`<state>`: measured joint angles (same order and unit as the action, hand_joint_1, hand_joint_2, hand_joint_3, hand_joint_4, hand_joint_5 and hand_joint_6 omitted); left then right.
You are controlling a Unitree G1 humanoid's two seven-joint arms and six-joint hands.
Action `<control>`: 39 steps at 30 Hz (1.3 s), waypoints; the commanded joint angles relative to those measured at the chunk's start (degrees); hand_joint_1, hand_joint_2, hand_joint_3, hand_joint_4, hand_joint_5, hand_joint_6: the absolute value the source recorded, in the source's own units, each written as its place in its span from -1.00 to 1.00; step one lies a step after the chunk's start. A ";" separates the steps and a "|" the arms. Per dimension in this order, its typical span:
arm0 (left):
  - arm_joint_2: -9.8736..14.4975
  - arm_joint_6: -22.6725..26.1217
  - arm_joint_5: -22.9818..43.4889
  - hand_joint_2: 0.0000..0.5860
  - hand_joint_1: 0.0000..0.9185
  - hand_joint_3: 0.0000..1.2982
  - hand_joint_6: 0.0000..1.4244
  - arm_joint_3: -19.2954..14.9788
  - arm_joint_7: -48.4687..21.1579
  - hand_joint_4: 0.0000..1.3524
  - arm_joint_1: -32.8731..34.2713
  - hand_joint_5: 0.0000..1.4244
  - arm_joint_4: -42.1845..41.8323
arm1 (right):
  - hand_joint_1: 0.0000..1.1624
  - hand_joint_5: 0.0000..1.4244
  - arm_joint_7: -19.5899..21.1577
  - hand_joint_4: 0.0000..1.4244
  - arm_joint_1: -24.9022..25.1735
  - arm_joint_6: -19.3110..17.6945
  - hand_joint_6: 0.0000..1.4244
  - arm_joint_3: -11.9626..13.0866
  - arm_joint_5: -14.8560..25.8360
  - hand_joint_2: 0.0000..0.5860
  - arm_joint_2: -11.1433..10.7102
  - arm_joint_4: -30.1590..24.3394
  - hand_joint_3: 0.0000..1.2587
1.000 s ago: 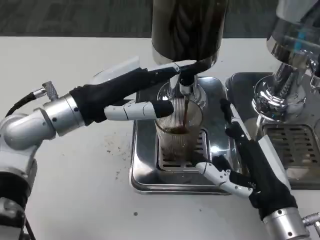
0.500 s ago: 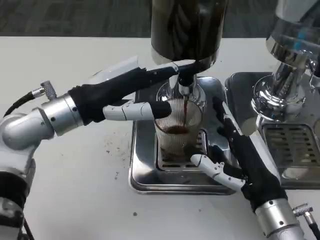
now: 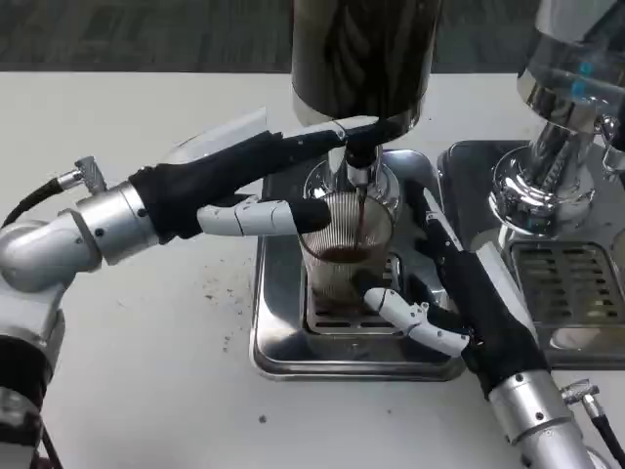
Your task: Grasp the cup under the faucet to collect the drink, then remove the cup.
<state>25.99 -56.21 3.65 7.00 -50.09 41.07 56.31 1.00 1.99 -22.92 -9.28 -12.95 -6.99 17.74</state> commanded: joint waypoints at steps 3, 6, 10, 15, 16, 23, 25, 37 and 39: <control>1.43 1.15 -2.30 -0.87 -1.00 -0.77 -1.00 1.09 -1.36 -0.96 -2.21 -0.95 0.36 | -0.01 -1.00 -0.36 -1.00 1.38 -1.09 -0.91 0.35 0.88 -0.23 0.47 1.51 -1.00; 1.53 1.23 -2.20 -0.87 -1.00 -0.77 -1.00 1.06 -1.44 -0.96 -2.32 -0.95 0.17 | -0.01 -1.00 -0.46 -1.00 1.92 -1.13 -0.91 0.27 1.04 -0.23 0.47 2.04 -1.00; 1.65 1.37 -2.14 -0.87 -1.00 -0.77 -1.00 1.04 -1.43 -0.96 -2.50 -0.95 -0.06 | -0.02 -1.00 -0.63 -1.00 2.61 -1.23 -0.91 0.21 1.38 -0.21 0.49 2.82 -1.00; 1.72 1.53 -2.03 -0.86 -1.00 -0.77 -1.00 0.99 -1.41 -0.96 -2.75 -0.95 -0.21 | -0.02 -1.00 -1.27 -1.00 3.40 -1.34 -0.91 0.17 1.71 -0.20 0.54 3.66 -1.00; 1.72 1.51 -2.05 -0.86 -1.00 -0.77 -1.00 0.99 -1.39 -0.96 -2.79 -0.95 -0.24 | -0.03 -1.00 -1.36 -1.00 3.48 -1.37 -0.91 0.15 1.71 -0.20 0.55 3.74 -1.00; 1.72 1.49 -1.99 -0.86 -1.00 -0.77 -1.00 1.01 -1.29 -0.96 -2.98 -0.95 -0.51 | -0.03 -1.00 -1.75 -1.00 4.02 -1.71 -0.91 0.20 1.81 -0.20 0.75 4.27 -1.00; 1.74 1.52 -1.98 -0.86 -1.00 -0.77 -1.00 1.03 -1.34 -0.96 -2.98 -0.95 -0.51 | -0.03 -1.00 -1.73 -1.00 4.01 -1.76 -0.91 0.27 1.80 -0.20 0.79 4.31 -0.99; 1.54 2.06 -1.01 -0.85 -1.00 -0.77 -1.00 0.48 -1.55 -0.96 -2.88 -0.95 -0.43 | -0.05 -1.00 -1.40 -1.00 3.92 -2.16 -0.91 0.48 1.79 -0.18 1.23 4.65 -0.99; 1.38 2.63 -0.09 -0.85 -1.00 -0.77 -1.00 0.03 -1.81 -0.96 -2.93 -0.95 -0.45 | -0.05 -1.00 -1.38 -1.00 3.89 -2.19 -0.91 0.50 1.75 -0.17 1.29 4.63 -0.99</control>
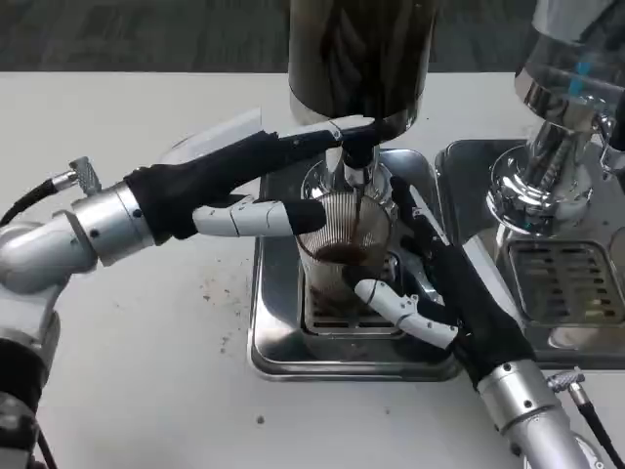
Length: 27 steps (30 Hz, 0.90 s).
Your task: Grasp the cup under the faucet to collect the drink, then remove the cup.
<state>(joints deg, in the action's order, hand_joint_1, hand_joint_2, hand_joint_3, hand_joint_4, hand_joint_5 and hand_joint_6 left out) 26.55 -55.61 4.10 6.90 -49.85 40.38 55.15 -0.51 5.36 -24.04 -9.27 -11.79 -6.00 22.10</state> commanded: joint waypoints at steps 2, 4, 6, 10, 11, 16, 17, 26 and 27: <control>0.67 2.60 0.40 -0.85 -1.00 -0.77 -1.00 -0.33 -2.45 -0.96 -2.18 -0.95 0.66 | -0.05 -1.00 0.12 -1.00 0.47 -1.07 -0.91 0.54 0.55 -0.17 0.32 0.23 -0.99; 0.43 3.42 1.79 -0.84 -1.00 -0.77 -1.00 -0.93 -3.16 -0.96 -2.02 -0.95 0.50 | -0.06 -1.00 0.19 -1.00 0.37 -1.06 -0.91 0.60 0.52 -0.17 0.33 0.15 -0.99; 0.14 4.25 3.02 -0.84 -1.00 -0.77 -1.00 -1.65 -3.99 -0.96 -1.84 -0.95 0.29 | -0.06 -1.00 0.26 -1.00 0.25 -1.07 -0.91 0.67 0.52 -0.17 0.33 0.08 -0.99; -0.38 5.93 5.37 -0.80 -1.00 -0.77 -1.00 -3.01 -5.67 -0.95 -1.36 -0.94 -0.33 | -0.06 -1.00 0.38 -1.00 0.15 -1.04 -0.91 0.71 0.47 -0.17 0.41 0.08 -0.99; -0.52 6.33 5.97 -0.79 -1.00 -0.77 -1.00 -3.42 -6.07 -0.95 -1.18 -0.94 -0.60 | -0.06 -1.00 0.40 -1.00 0.13 -1.05 -0.91 0.72 0.45 -0.17 0.44 0.10 -0.99; -1.10 8.12 7.93 -0.77 -1.00 -0.75 -0.99 -5.25 -7.82 -0.94 -0.86 -0.93 -1.71 | -0.06 -1.00 0.64 -1.00 -0.01 -1.11 -0.91 0.86 0.32 -0.17 0.59 0.21 -0.99; -1.24 8.58 8.46 -0.77 -1.00 -0.75 -0.99 -5.62 -8.19 -0.94 -0.83 -0.92 -1.97 | -0.06 -1.00 0.68 -1.00 -0.03 -1.17 -0.91 0.89 0.31 -0.17 0.62 0.26 -0.99; -2.25 12.76 12.34 -0.79 -1.00 -0.74 -0.97 -9.22 -11.34 -0.93 -1.06 -0.91 -4.85 | -0.06 -1.00 0.77 -1.00 0.06 -1.54 -0.91 1.01 0.28 -0.17 1.02 0.65 -0.99; -2.31 13.31 12.99 -0.79 -1.00 -0.74 -0.97 -9.66 -11.76 -0.93 -1.20 -0.91 -5.57 | -0.06 -1.00 0.80 -1.00 0.10 -1.57 -0.91 1.00 0.26 -0.17 1.06 0.73 -0.99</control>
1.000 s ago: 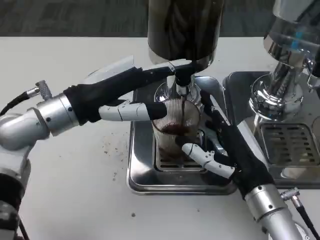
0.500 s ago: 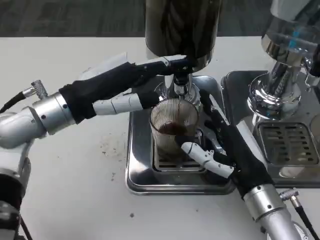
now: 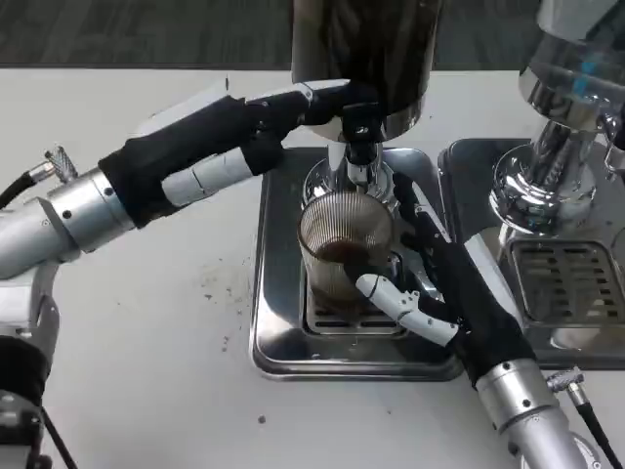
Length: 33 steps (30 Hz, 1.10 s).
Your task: Grasp the cup under the faucet to collect the drink, then remove the cup.
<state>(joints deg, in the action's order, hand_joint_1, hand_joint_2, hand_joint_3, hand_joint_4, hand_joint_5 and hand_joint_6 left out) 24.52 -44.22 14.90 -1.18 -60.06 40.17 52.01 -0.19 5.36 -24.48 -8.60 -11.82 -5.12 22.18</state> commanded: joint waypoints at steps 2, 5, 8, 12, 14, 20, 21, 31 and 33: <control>-0.39 2.97 3.19 -0.79 -1.00 -0.74 -0.97 -2.27 -2.23 -0.93 -1.33 -0.91 -3.91 | -0.06 -1.00 0.51 -1.00 0.15 -1.19 -0.91 0.33 0.29 -0.17 0.20 0.76 -0.98; -0.54 4.54 4.82 -0.79 -1.00 -0.72 -0.94 -3.19 -3.21 -0.90 -2.26 -0.89 -6.76 | -0.06 -1.00 0.54 -1.00 0.22 -1.29 -0.91 0.31 0.26 -0.17 0.17 0.85 -0.98; -0.61 6.04 6.44 -0.77 -1.00 -0.63 -0.89 -3.91 -3.68 -0.81 -3.39 -0.82 -9.56 | -0.06 -1.00 0.58 -1.00 0.30 -1.44 -0.91 0.34 0.27 -0.17 0.17 0.96 -0.98; -1.20 8.16 9.72 -0.73 -1.00 -0.51 -0.81 -6.54 -3.08 -0.68 -5.72 -0.69 -13.22 | -0.06 -1.00 0.47 -1.00 0.32 -1.49 -0.91 0.35 0.33 -0.17 0.17 0.98 -0.98; -1.22 9.19 11.02 -0.72 -1.00 -0.47 -0.75 -8.26 -2.25 -0.61 -7.14 -0.63 -14.36 | -0.06 -1.00 0.46 -1.00 0.25 -1.57 -0.91 0.39 0.35 -0.17 0.15 0.96 -0.98; -0.73 9.75 10.98 -0.72 -1.00 -0.43 -0.69 -11.80 0.61 -0.54 -12.39 -0.57 -14.98 | -0.06 -1.00 0.29 -1.00 0.25 -2.31 -0.91 0.51 0.42 -0.17 -0.14 1.29 -0.98; -0.69 9.73 10.67 -0.72 -1.00 -0.43 -0.69 -12.00 0.94 -0.54 -13.40 -0.57 -14.80 | -0.06 -1.00 0.18 -1.00 0.32 -2.44 -0.91 0.50 0.45 -0.18 -0.18 1.42 -1.00; 0.19 9.61 8.05 -0.70 -1.00 -0.41 -0.67 -13.09 3.21 -0.52 -20.59 -0.53 -11.76 | 0.05 -1.00 0.98 -1.00 0.72 -2.05 -0.91 0.17 -1.51 -0.25 -0.76 1.79 -1.00; 0.53 9.37 7.47 -0.69 -1.00 -0.41 -0.67 -13.23 3.57 -0.52 -21.55 -0.53 -10.76 | 0.06 -1.00 1.16 -1.00 1.21 -2.15 -0.91 0.11 -1.78 -0.25 -0.75 2.58 -1.00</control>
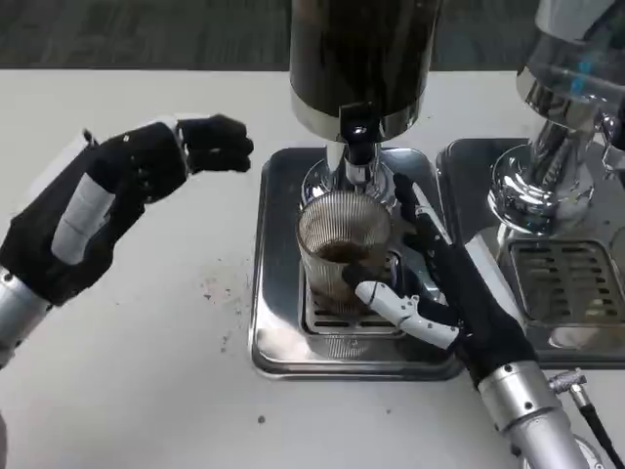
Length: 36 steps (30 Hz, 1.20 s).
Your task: Grasp the cup under the faucet to collect the drink, then remove the cup.
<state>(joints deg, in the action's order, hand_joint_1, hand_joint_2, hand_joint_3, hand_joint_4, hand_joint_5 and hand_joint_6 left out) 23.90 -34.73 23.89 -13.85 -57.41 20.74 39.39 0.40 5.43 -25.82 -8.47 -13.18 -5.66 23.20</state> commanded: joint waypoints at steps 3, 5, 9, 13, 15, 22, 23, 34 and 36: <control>1.44 -0.20 -2.10 -0.68 -1.00 -0.41 -0.66 -1.02 1.28 -0.52 -3.09 -0.53 2.62 | 0.09 -1.00 1.30 -1.00 2.14 -1.13 -0.93 -0.08 -1.01 -0.27 -0.02 3.27 -1.00; 1.60 -0.23 -2.38 -0.67 -1.00 -0.40 -0.66 -1.23 1.39 -0.52 -3.70 -0.53 2.68 | 0.09 -1.00 1.78 -1.00 2.78 -1.23 -0.93 -0.17 -1.40 -0.27 0.18 4.48 -1.00; 1.99 -0.39 -2.84 -0.67 -1.00 -0.40 -0.67 -1.23 1.56 -0.52 -4.88 -0.53 2.70 | 0.13 -1.00 2.74 -1.00 4.09 -1.70 -0.93 -0.39 -1.81 -0.29 0.64 7.10 -1.00; 2.33 -0.69 -3.30 -0.66 -1.00 -0.40 -0.67 -1.18 1.73 -0.52 -5.63 -0.53 2.88 | 0.13 -1.00 2.82 -1.00 5.53 -2.74 -0.93 -0.64 -1.46 -0.29 1.16 10.26 -1.00; 2.56 -0.61 -3.36 -0.66 -1.00 -0.40 -0.67 -1.27 1.89 -0.52 -5.94 -0.53 3.00 | 0.13 -1.00 2.78 -1.00 6.25 -3.17 -0.94 -0.84 -1.45 -0.29 1.31 11.55 -1.00; 3.32 -0.47 -3.47 -0.65 -1.00 -0.39 -0.67 -1.34 2.23 -0.52 -6.84 -0.52 3.45 | 0.13 -1.00 2.44 -1.00 8.13 -4.06 -0.95 -1.32 -1.44 -0.28 1.48 14.48 -1.00; 3.35 -0.45 -3.47 -0.64 -1.00 -0.38 -0.67 -1.34 2.23 -0.51 -6.89 -0.52 3.50 | 0.12 -1.00 2.36 -1.00 8.33 -4.16 -0.95 -1.40 -1.44 -0.28 1.47 14.75 -1.00; 3.78 -0.02 -3.87 -0.64 -1.00 -0.35 -0.66 -1.51 2.51 -0.46 -7.41 -0.51 3.84 | 0.17 -0.95 3.66 -1.00 9.61 -3.68 -0.83 -3.01 -4.06 -0.30 1.05 16.88 -1.00; 3.77 0.01 -3.96 -0.64 -1.00 -0.35 -0.66 -1.40 2.56 -0.46 -7.52 -0.51 3.75 | 0.18 -0.88 4.30 -1.00 9.64 -3.40 -0.79 -3.35 -4.75 -0.30 1.06 16.96 -1.00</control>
<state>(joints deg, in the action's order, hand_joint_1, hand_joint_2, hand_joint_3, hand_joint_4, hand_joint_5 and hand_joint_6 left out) 26.87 -34.84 20.55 -15.06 -55.25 13.98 42.81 4.00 15.06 -30.02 -11.02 -16.71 -4.81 39.15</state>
